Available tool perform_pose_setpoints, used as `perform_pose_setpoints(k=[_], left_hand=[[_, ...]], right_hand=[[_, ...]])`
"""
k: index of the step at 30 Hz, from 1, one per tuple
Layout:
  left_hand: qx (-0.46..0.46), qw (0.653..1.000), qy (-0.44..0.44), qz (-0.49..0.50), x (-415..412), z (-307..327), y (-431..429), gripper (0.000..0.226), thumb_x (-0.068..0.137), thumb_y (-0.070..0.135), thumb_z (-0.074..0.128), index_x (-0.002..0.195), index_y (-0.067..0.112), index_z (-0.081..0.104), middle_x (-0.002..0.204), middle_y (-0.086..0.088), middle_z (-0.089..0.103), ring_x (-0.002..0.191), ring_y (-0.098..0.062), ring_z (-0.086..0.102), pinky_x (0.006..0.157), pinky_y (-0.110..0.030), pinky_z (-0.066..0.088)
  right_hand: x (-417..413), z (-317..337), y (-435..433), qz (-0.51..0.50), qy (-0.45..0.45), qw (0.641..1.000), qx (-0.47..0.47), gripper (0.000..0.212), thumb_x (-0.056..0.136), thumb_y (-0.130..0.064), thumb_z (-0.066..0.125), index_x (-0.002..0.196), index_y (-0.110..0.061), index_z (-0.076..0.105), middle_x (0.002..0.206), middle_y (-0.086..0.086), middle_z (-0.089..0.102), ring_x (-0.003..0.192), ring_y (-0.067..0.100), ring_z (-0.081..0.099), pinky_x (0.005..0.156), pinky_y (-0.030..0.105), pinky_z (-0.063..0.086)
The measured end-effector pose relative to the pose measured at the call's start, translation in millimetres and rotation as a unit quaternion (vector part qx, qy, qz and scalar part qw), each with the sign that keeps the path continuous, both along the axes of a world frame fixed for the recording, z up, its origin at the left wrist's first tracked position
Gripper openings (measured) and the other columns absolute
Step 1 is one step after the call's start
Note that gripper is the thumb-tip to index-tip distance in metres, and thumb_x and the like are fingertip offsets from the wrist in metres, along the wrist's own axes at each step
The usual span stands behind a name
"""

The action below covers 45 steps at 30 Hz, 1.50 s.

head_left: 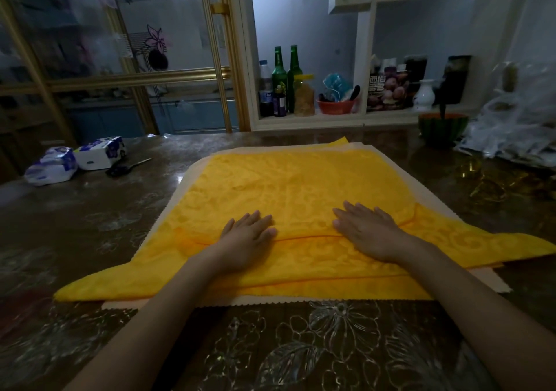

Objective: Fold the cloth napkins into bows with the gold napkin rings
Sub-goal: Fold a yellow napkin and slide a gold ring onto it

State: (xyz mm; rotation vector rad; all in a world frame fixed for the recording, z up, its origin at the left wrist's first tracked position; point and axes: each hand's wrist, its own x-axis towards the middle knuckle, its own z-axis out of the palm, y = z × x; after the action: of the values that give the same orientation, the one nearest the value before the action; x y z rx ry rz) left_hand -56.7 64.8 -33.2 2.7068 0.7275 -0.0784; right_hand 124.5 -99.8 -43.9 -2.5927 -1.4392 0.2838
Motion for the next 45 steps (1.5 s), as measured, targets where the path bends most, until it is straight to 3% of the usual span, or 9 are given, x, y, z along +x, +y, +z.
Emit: perform_pose_setpoints(k=[5, 11, 14, 20, 24, 27, 32, 38, 45], left_hand=[[-0.043, 0.995, -0.092, 0.005, -8, 19, -5, 0.036, 0.097, 0.022, 0.048, 0.132, 0.014, 0.050, 0.142, -0.005, 0.043, 0.131, -0.020, 0.040, 0.099, -0.025, 0.034], [0.035, 0.997, -0.064, 0.022, -17, 30, 7, 0.032, 0.094, 0.012, 0.053, 0.126, 0.012, 0.056, 0.129, -0.005, 0.054, 0.116, -0.020, 0.051, 0.091, -0.024, 0.040], [0.082, 0.993, -0.083, 0.032, -16, 25, 11, 0.026, 0.092, 0.011, 0.055, 0.117, 0.013, 0.060, 0.121, -0.005, 0.056, 0.109, -0.021, 0.052, 0.087, -0.026, 0.042], [0.121, 0.988, -0.089, 0.028, -12, 19, 7, 0.029, 0.085, 0.010, 0.058, 0.113, 0.018, 0.051, 0.121, -0.002, 0.049, 0.116, -0.022, 0.044, 0.094, -0.038, 0.038], [0.082, 0.996, 0.000, 0.030, -11, 23, 1, 0.033, 0.089, 0.034, 0.054, 0.120, 0.023, 0.049, 0.126, -0.002, 0.045, 0.118, -0.022, 0.040, 0.097, -0.038, 0.036], [0.112, 0.992, -0.029, 0.039, -9, 21, -1, 0.039, 0.091, 0.051, 0.048, 0.119, 0.024, 0.052, 0.127, -0.001, 0.047, 0.120, -0.021, 0.041, 0.100, -0.039, 0.036], [0.059, 0.994, -0.094, -0.013, -9, 16, 2, 0.043, 0.092, 0.024, 0.056, 0.134, 0.024, 0.047, 0.137, 0.000, 0.049, 0.125, -0.018, 0.046, 0.102, -0.034, 0.041], [0.106, 0.985, -0.136, -0.004, -5, 16, 5, 0.039, 0.094, 0.017, 0.052, 0.132, 0.022, 0.047, 0.132, -0.002, 0.054, 0.119, -0.019, 0.051, 0.094, -0.034, 0.045], [0.156, 0.977, -0.142, 0.003, -2, 13, 4, 0.020, 0.088, 0.013, 0.058, 0.107, 0.017, 0.055, 0.121, -0.003, 0.051, 0.113, -0.023, 0.048, 0.089, -0.034, 0.038]], right_hand=[[-3, 13, -8, -0.004, 0.078, 0.985, 0.154, 0.035, 0.093, -0.036, 0.055, 0.125, -0.021, 0.057, 0.138, 0.000, 0.048, 0.127, 0.017, 0.043, 0.103, 0.030, 0.033], [-3, 17, -10, 0.011, 0.059, 0.983, 0.173, 0.028, 0.085, -0.025, 0.066, 0.113, -0.022, 0.063, 0.122, -0.002, 0.057, 0.113, 0.015, 0.052, 0.099, 0.031, 0.043], [-6, 15, -7, 0.011, 0.009, 0.979, 0.202, 0.018, 0.085, -0.018, 0.064, 0.102, -0.025, 0.059, 0.113, -0.002, 0.058, 0.106, 0.016, 0.053, 0.097, 0.038, 0.042], [-14, 14, -5, 0.026, -0.086, 0.977, 0.193, 0.023, 0.083, -0.007, 0.058, 0.088, -0.025, 0.044, 0.097, -0.004, 0.046, 0.097, 0.017, 0.049, 0.080, 0.025, 0.031], [-15, 22, -9, 0.030, -0.051, 0.994, 0.090, 0.020, 0.084, -0.012, 0.052, 0.096, -0.026, 0.044, 0.108, -0.001, 0.046, 0.095, 0.017, 0.041, 0.084, 0.030, 0.030], [-18, 26, -10, 0.025, -0.030, 0.996, 0.083, 0.012, 0.088, -0.023, 0.051, 0.098, -0.026, 0.046, 0.115, 0.000, 0.048, 0.094, 0.014, 0.038, 0.086, 0.030, 0.030], [-16, 25, -12, 0.030, -0.034, 0.994, 0.103, 0.017, 0.088, -0.023, 0.054, 0.105, -0.022, 0.052, 0.116, 0.002, 0.052, 0.100, 0.017, 0.047, 0.085, 0.027, 0.033], [-17, 17, -10, 0.030, -0.068, 0.978, 0.193, 0.019, 0.092, -0.015, 0.052, 0.111, -0.018, 0.052, 0.108, 0.001, 0.058, 0.092, 0.016, 0.053, 0.073, 0.029, 0.044], [-20, 14, -7, 0.031, -0.077, 0.977, 0.194, 0.016, 0.087, -0.005, 0.050, 0.089, -0.019, 0.044, 0.091, -0.001, 0.051, 0.080, 0.017, 0.048, 0.060, 0.026, 0.031]])
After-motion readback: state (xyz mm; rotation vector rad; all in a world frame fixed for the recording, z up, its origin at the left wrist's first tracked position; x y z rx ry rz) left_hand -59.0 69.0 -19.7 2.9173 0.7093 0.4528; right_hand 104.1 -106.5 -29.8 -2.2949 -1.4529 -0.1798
